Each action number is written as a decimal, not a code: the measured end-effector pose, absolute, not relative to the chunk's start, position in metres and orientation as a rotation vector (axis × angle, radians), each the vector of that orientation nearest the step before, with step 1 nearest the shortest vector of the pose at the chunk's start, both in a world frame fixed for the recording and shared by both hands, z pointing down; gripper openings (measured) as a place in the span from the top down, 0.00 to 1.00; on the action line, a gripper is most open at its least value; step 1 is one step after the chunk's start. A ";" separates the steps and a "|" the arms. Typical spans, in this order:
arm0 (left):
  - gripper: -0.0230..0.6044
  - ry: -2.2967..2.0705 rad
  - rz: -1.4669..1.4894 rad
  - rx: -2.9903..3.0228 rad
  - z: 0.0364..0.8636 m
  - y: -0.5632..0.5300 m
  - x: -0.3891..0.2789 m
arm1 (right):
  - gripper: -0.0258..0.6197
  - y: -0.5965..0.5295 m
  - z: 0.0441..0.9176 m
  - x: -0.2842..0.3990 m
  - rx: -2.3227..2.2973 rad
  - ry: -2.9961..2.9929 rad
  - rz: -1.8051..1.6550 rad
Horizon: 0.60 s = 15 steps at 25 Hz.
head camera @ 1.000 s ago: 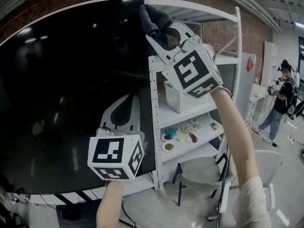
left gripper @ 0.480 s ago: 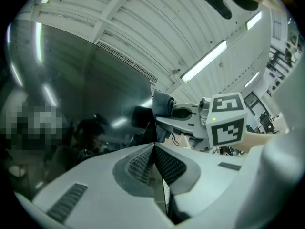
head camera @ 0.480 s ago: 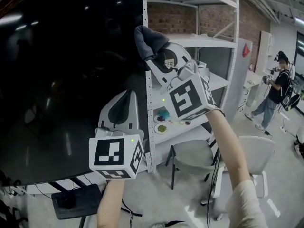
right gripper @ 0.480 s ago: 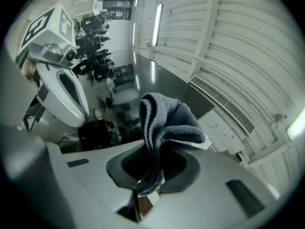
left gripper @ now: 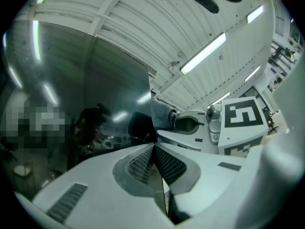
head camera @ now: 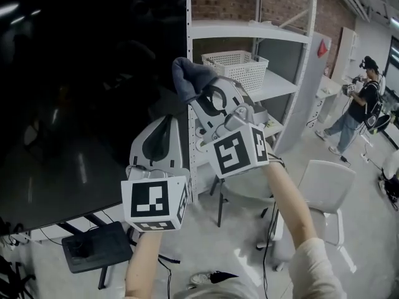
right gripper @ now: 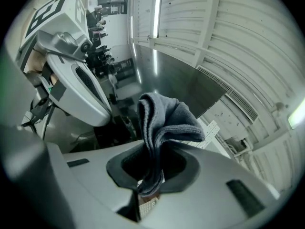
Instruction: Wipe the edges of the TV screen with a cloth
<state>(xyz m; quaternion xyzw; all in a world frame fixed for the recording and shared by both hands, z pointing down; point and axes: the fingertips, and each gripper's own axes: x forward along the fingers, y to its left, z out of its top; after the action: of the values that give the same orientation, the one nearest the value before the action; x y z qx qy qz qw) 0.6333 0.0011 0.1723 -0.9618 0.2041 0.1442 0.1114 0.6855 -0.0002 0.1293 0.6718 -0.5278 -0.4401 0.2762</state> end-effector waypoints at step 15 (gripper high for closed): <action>0.94 0.677 0.283 -2.904 0.301 -0.013 0.627 | 0.88 -0.015 0.289 0.682 1.791 -1.529 -0.912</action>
<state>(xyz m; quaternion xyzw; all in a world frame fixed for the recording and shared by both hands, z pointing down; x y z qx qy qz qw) 0.6271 -0.0134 0.3013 -0.9669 0.2254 0.0943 0.0731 0.6819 -0.0148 0.2893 0.6757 -0.5769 -0.3441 0.3035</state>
